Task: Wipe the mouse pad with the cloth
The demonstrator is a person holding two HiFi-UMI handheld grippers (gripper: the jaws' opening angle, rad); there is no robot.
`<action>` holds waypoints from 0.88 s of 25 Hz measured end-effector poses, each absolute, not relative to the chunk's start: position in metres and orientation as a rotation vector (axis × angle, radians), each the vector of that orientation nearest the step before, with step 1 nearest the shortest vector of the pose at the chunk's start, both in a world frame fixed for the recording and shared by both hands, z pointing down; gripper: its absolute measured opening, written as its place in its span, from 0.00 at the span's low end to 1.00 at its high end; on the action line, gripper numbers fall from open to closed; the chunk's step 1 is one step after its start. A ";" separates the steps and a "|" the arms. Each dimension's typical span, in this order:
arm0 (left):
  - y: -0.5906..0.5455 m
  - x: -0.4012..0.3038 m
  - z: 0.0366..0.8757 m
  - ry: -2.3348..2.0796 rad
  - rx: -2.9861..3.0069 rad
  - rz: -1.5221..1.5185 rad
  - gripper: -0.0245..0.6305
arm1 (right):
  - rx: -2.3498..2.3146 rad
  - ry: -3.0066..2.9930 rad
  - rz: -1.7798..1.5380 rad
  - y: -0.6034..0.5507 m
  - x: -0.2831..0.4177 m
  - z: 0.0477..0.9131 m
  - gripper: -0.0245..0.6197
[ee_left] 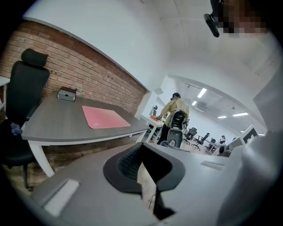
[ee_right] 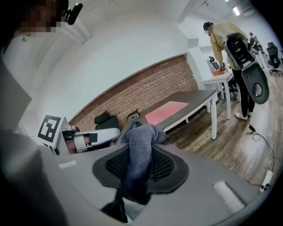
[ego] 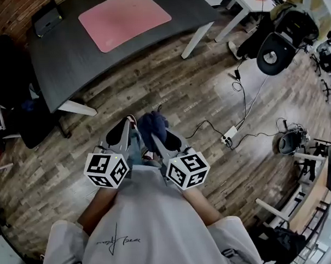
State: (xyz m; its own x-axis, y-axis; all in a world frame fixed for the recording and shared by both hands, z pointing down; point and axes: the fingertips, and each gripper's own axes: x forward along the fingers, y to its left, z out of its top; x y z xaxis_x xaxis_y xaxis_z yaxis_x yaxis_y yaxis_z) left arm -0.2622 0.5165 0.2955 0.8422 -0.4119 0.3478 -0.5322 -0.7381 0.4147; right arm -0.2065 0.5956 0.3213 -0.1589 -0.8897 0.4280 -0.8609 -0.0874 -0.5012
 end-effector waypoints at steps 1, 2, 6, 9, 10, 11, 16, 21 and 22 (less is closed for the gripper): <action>0.505 -0.257 0.292 -0.697 2.512 0.297 0.04 | -2.012 2.098 -1.088 0.585 -0.201 0.319 0.21; 0.494 -0.254 0.291 -0.705 2.512 0.288 0.04 | -2.008 2.105 -1.088 0.574 -0.198 0.318 0.22; 0.467 -0.238 0.300 -0.685 2.478 0.356 0.05 | -1.964 2.115 -1.116 0.539 -0.184 0.317 0.22; 0.443 -0.227 0.300 -0.664 2.479 0.390 0.05 | -1.941 2.140 -1.112 0.507 -0.173 0.313 0.23; 0.432 -0.226 0.298 -0.670 2.483 0.394 0.05 | -1.930 2.150 -1.116 0.493 -0.172 0.313 0.23; 0.420 -0.226 0.297 -0.681 2.483 0.394 0.05 | -1.916 2.155 -1.124 0.480 -0.172 0.314 0.23; 0.361 -0.219 0.290 -0.712 2.492 0.365 0.05 | -1.892 2.163 -1.116 0.421 -0.166 0.307 0.23; 0.306 -0.215 0.288 -0.718 2.478 0.348 0.05 | -1.885 2.160 -1.067 0.363 -0.151 0.300 0.24; 0.296 -0.213 0.287 -0.718 2.474 0.334 0.05 | -1.884 2.160 -1.065 0.354 -0.148 0.299 0.23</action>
State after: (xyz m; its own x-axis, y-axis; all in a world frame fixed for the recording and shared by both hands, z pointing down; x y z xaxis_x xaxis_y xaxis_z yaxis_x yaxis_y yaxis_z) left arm -0.2131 0.2960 0.2874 0.8276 -0.4221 0.3699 -0.5549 -0.7141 0.4268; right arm -0.1476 0.3540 0.2990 -0.2386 -0.8982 0.3691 -0.8396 -0.0002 -0.5432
